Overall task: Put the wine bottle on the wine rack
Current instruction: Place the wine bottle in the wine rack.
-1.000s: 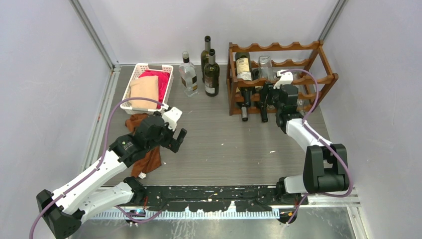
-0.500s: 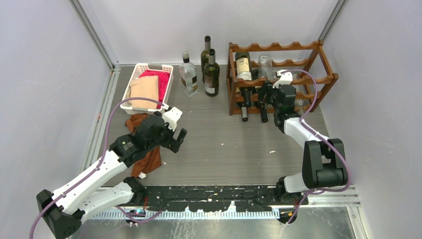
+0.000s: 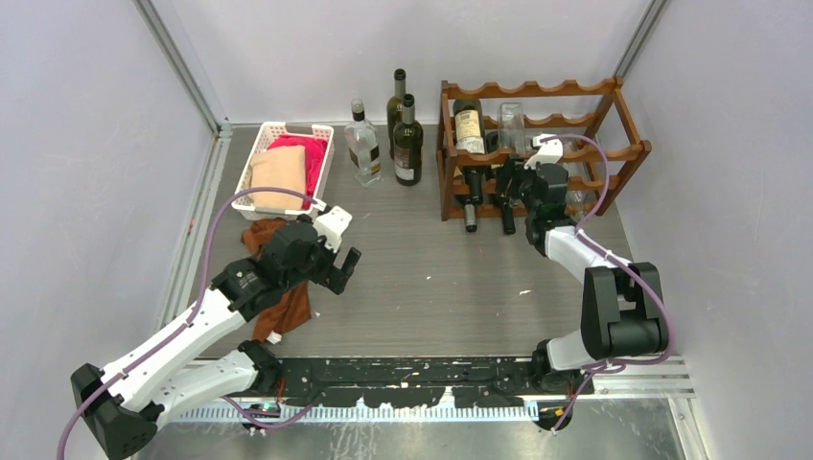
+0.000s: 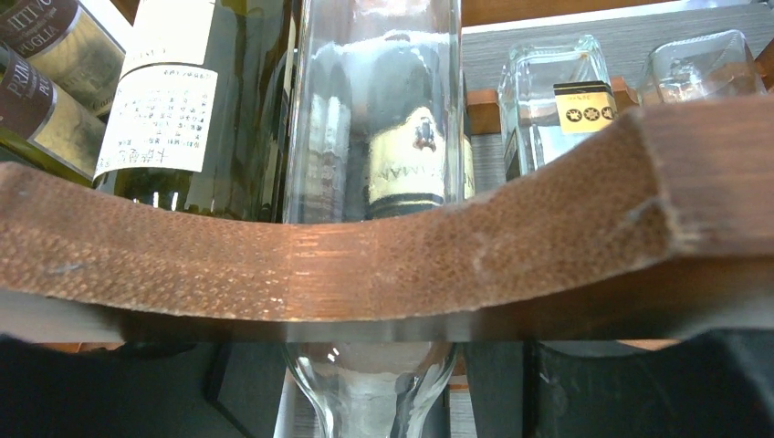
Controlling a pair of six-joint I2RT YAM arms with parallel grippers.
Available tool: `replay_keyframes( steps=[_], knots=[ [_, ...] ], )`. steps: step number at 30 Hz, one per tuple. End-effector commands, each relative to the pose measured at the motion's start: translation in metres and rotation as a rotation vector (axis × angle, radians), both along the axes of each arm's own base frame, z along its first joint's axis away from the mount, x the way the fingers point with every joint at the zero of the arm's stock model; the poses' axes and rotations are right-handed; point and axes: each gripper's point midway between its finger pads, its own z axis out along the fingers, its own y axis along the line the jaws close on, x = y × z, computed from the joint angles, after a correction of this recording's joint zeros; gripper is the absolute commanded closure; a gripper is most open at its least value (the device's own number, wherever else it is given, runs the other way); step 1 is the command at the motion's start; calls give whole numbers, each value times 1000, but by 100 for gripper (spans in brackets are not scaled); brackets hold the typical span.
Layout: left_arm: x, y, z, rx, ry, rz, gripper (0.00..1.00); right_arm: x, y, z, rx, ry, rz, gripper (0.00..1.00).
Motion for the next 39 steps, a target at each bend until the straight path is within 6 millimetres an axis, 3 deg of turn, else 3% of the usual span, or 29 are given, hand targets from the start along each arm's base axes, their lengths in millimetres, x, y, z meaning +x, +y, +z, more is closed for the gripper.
replay_keyframes(
  steps=[1,7,21,39],
  knots=[
    [3,-3,5,-9,-19,-21,0,18,-7,53,27,-200,-53,78],
    [3,-4,4,-9,-17,-23,0,17,-9,52,29,-199,-65,68],
    [2,-4,4,-11,-16,-26,0,16,-13,49,52,-188,-94,60],
    [1,-6,4,-16,-11,-31,0,11,-13,79,101,-294,-97,56]
  ],
)
